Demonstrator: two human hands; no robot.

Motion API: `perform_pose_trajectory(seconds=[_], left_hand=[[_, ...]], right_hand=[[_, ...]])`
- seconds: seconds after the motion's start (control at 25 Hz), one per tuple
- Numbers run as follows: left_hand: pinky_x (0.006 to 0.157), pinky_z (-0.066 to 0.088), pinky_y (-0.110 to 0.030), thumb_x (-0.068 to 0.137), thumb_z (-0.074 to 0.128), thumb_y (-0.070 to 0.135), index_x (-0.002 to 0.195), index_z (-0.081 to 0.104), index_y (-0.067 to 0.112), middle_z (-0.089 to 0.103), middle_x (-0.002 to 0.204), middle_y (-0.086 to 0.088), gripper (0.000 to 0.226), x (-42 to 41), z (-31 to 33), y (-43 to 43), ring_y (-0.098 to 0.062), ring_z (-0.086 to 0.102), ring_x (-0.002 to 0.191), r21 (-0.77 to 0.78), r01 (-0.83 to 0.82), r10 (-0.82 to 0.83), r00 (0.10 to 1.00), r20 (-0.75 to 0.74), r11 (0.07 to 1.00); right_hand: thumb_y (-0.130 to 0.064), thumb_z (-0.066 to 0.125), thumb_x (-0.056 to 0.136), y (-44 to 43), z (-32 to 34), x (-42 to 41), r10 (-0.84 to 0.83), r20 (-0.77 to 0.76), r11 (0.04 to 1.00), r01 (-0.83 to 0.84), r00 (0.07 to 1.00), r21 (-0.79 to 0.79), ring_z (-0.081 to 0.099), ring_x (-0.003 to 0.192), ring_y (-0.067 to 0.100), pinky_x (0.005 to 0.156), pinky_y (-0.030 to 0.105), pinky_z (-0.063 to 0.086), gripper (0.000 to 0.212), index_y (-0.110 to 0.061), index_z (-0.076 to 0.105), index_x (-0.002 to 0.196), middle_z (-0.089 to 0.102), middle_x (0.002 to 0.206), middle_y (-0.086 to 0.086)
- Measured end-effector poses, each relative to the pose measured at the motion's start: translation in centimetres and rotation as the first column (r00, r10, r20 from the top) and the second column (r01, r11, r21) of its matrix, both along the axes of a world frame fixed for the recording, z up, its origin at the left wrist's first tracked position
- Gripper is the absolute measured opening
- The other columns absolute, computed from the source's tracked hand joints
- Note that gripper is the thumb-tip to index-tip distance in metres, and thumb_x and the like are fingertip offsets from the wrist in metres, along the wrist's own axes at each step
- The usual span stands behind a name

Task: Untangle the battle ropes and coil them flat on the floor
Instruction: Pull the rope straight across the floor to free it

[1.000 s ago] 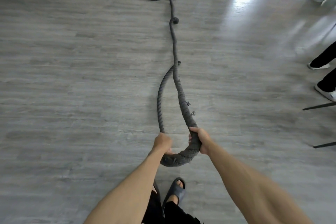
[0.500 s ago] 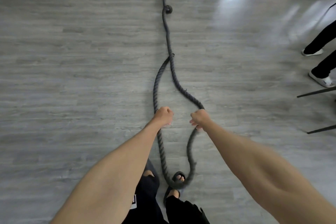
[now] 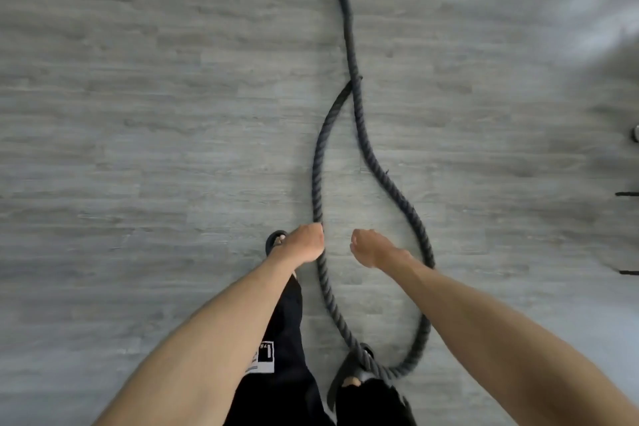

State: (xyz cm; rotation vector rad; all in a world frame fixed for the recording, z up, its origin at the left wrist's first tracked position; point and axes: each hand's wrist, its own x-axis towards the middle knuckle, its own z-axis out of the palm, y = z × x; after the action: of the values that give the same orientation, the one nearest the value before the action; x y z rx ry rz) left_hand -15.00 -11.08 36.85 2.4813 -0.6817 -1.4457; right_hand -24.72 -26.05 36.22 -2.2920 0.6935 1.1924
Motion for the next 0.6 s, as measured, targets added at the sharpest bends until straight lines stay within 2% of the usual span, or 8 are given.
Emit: perform_pose_trajectory(seconds=[0.12,0.24,0.36,0.52,0.6], left_hand=[[0.092,0.048,-0.038,0.097,0.04,0.015,0.114,0.062,0.008,0.064,0.121,-0.019,0.029,9.3,-1.4,-1.0,-0.035,0.059,0.114,0.031,0.02,-0.019,1.0,-0.015,0.999],[0.088,0.049,-0.039,0.095,0.039,0.017,0.109,0.062,0.011,0.064,0.119,-0.019,0.027,19.5,-2.1,-2.2,-0.036,0.06,0.109,0.081,0.063,-0.061,0.998,-0.022,0.995],[0.089,0.051,-0.042,0.092,0.038,0.013,0.105,0.061,0.009,0.065,0.115,-0.019,0.026,29.0,-2.4,-4.5,-0.036,0.061,0.104,0.145,0.172,-0.169,0.985,-0.03,0.974],[0.087,0.05,-0.04,0.093,0.038,0.013,0.103,0.06,0.011,0.065,0.112,-0.013,0.025,43.7,-2.2,-12.1,-0.033,0.061,0.102,0.169,0.221,-0.226,0.974,0.007,0.96],[0.089,0.049,-0.038,0.094,0.04,0.013,0.107,0.062,0.011,0.066,0.115,-0.014,0.026,51.7,-1.8,-17.0,-0.033,0.061,0.107,0.137,0.183,-0.188,0.982,0.03,0.974]], right_hand=[[-0.022,0.04,0.101,-1.5,-0.3,7.6,-0.008,-0.004,1.0,0.007,1.0,-0.009,0.058,0.116,0.04,0.092,0.04,0.047,0.034,-0.007,0.056,0.128,0.059,0.13,0.022],[-0.021,0.037,0.103,-4.0,0.3,16.2,0.014,0.001,0.999,-0.014,1.0,0.03,0.056,0.116,0.041,0.09,0.04,0.044,0.036,-0.007,0.052,0.133,0.056,0.131,0.022],[-0.018,0.039,0.103,-8.0,0.6,24.9,0.042,0.038,0.998,-0.043,0.998,0.037,0.057,0.117,0.041,0.092,0.039,0.045,0.034,-0.007,0.052,0.132,0.058,0.13,0.023],[-0.021,0.038,0.102,-16.8,-0.8,38.7,0.021,0.06,0.998,-0.024,0.998,0.054,0.057,0.116,0.039,0.089,0.042,0.044,0.032,-0.007,0.053,0.126,0.06,0.128,0.021],[-0.02,0.038,0.101,-21.4,-1.2,46.6,-0.05,0.073,0.994,0.043,0.996,0.1,0.058,0.116,0.04,0.091,0.045,0.046,0.035,-0.004,0.051,0.129,0.06,0.128,0.022]])
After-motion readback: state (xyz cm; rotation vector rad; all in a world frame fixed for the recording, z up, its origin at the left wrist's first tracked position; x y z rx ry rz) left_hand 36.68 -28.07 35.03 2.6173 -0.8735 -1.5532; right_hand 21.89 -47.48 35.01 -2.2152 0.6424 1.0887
